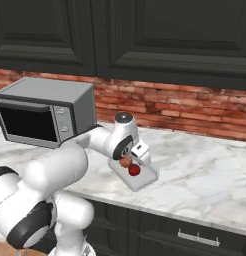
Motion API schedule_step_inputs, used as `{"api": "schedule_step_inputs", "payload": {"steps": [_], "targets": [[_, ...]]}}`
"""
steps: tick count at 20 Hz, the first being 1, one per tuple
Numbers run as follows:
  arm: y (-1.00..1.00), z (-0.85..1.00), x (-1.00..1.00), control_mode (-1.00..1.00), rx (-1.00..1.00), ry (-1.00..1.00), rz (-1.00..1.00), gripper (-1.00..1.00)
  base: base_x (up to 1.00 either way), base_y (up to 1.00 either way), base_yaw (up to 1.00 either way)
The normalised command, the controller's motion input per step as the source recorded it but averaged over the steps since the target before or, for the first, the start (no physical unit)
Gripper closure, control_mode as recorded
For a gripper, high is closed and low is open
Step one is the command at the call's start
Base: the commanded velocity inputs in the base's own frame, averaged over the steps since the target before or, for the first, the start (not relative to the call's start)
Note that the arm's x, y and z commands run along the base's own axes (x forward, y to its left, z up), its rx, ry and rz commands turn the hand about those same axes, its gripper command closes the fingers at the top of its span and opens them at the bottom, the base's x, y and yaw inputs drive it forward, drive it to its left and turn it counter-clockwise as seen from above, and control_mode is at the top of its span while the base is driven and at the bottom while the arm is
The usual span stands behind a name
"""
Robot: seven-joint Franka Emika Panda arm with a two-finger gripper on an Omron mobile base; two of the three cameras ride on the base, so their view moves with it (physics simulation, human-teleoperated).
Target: Take the tomato and onion out of the freezer and place them in the tupperware container on the counter. Then put the tupperware containing the vegetables back in the freezer.
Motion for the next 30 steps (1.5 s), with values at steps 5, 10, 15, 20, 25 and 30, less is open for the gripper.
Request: {"api": "schedule_step_inputs", "payload": {"steps": [5,10,15,20,25,30], "targets": [[-0.54,0.00,-0.60,-1.00,0.00,0.00,0.00,-1.00,0.00,0.00,0.00],[-0.17,-0.07,-0.03,-1.00,0.00,0.00,0.00,-1.00,0.00,0.00,0.00],[-0.19,-0.36,0.02,-1.00,0.00,0.01,0.00,-1.00,0.00,0.00,0.00],[-0.23,-0.35,0.03,-1.00,0.00,0.01,0.00,-1.00,0.00,0.00,0.00],[-0.11,-0.24,0.18,-1.00,0.00,0.01,0.00,-1.00,0.00,0.00,0.00],[-0.09,-0.25,0.33,-1.00,0.00,0.05,0.00,-1.00,0.00,0.00,0.00]]}}
